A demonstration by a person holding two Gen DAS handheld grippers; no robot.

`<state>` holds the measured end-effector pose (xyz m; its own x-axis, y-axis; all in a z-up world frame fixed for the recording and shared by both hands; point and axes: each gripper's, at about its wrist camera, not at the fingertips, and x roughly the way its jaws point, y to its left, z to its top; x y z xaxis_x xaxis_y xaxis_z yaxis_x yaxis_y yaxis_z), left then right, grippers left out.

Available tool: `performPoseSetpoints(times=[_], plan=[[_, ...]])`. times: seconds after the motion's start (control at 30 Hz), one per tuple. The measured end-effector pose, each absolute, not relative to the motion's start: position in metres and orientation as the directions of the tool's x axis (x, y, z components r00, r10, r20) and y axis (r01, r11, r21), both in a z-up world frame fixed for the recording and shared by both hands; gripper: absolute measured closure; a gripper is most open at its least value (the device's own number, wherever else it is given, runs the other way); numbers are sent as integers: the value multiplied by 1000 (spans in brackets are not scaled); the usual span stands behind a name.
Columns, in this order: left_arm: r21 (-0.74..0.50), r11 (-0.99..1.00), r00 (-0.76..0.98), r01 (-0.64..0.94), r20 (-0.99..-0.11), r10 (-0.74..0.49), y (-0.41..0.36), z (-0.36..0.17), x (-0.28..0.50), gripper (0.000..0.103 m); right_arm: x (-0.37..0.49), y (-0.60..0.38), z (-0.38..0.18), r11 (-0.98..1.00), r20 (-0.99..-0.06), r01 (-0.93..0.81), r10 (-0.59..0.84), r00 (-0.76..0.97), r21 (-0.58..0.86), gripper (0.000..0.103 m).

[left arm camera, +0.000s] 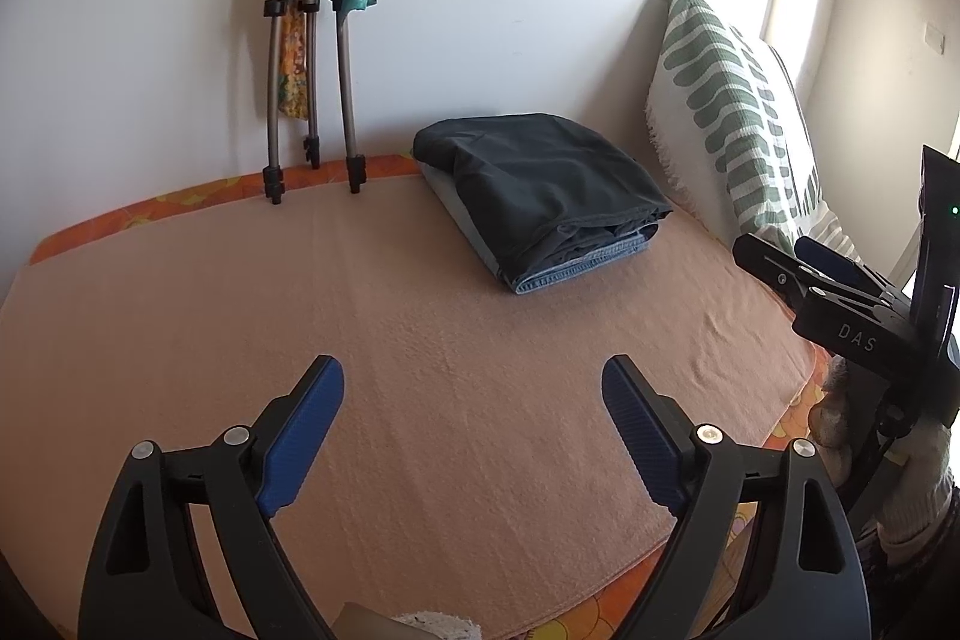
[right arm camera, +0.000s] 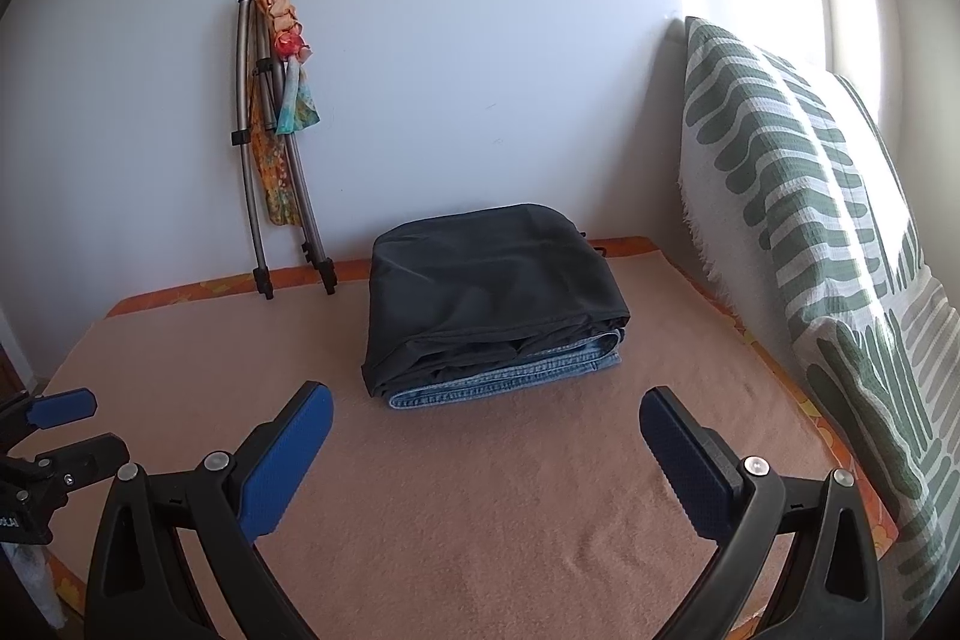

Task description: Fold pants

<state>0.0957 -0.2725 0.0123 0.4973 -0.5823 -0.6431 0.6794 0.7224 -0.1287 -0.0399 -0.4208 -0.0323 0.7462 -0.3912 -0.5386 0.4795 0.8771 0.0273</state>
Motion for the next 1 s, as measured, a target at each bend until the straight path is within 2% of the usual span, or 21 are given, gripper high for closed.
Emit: performPoseSetpoints(times=[1.0], plan=[[-126, 711, 494, 692, -636, -593, -274, 13, 90, 13, -42, -421, -33, 875, -543, 483, -391, 743, 31, 0]])
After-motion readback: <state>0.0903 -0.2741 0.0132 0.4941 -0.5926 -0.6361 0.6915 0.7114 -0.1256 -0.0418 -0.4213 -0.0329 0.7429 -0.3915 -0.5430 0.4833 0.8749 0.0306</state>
